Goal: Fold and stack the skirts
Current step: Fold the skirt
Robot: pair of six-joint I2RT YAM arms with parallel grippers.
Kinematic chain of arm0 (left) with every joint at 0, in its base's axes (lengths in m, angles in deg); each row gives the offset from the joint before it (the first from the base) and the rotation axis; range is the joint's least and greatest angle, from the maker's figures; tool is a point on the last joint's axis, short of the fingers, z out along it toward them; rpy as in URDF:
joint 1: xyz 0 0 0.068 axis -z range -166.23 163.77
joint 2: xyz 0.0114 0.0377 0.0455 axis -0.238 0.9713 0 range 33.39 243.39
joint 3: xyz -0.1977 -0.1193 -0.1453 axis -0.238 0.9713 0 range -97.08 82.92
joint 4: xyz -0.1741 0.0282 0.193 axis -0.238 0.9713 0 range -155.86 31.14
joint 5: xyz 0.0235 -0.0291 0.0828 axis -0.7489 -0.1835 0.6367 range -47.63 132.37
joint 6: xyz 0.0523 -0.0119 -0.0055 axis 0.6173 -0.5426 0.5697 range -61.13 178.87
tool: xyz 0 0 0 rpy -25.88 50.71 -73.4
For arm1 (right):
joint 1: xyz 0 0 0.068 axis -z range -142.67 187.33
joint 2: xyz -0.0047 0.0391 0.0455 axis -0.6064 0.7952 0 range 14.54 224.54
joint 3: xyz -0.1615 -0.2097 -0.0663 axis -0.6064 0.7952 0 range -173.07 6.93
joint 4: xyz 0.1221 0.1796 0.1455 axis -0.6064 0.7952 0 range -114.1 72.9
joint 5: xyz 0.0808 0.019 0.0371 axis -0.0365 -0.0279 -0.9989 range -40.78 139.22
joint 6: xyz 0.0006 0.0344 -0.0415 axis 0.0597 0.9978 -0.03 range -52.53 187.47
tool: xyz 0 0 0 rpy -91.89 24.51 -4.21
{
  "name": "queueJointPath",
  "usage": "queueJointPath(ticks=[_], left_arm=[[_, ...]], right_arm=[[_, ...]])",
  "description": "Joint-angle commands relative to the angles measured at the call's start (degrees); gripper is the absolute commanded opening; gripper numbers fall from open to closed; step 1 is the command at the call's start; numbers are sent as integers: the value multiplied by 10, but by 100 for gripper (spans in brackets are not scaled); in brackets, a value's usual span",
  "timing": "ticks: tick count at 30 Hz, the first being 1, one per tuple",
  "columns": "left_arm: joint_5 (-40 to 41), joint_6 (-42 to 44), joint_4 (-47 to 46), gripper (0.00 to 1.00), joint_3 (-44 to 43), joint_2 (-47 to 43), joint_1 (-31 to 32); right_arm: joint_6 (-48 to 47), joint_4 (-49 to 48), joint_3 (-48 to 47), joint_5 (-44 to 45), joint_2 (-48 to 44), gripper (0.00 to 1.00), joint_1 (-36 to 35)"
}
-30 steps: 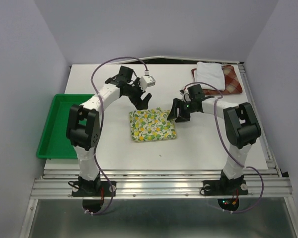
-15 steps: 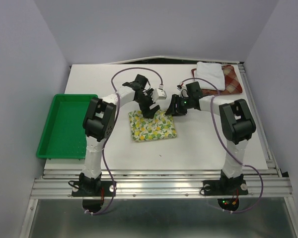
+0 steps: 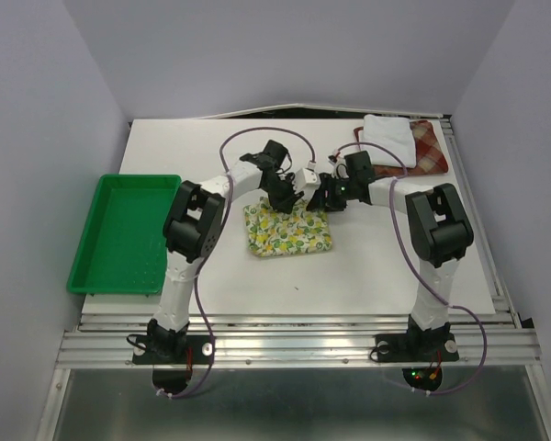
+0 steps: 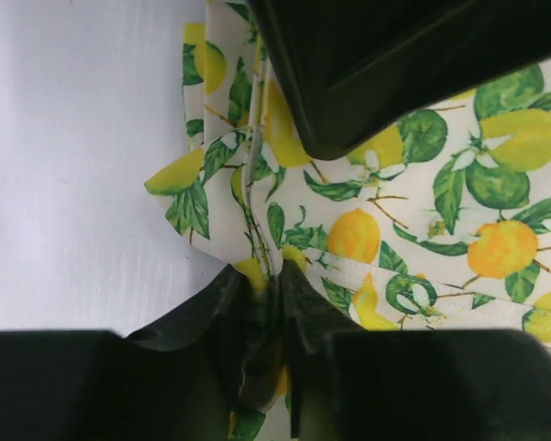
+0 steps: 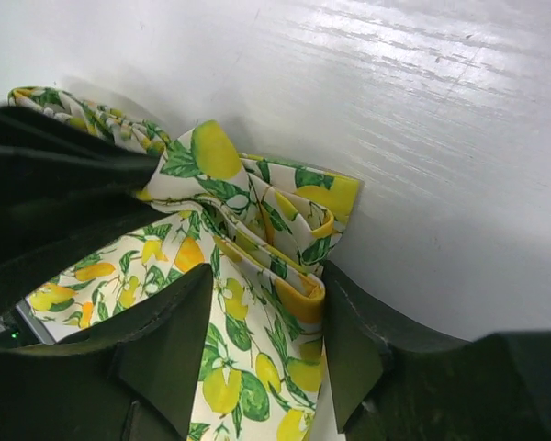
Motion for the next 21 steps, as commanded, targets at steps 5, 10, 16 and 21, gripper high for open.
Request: queueJointPath(ticks=[5, 10, 16, 21], left_arm=[[32, 24, -4, 0, 81, -24, 2], [25, 47, -92, 0, 172, -110, 2], [23, 52, -204, 0, 282, -210, 0], [29, 60, -248, 0, 325, -251, 2]], right_arm=[[10, -30, 7, 17, -50, 65, 60], [-11, -29, 15, 17, -56, 81, 72], [11, -110, 58, -70, -37, 96, 72], [46, -176, 75, -144, -17, 100, 72]])
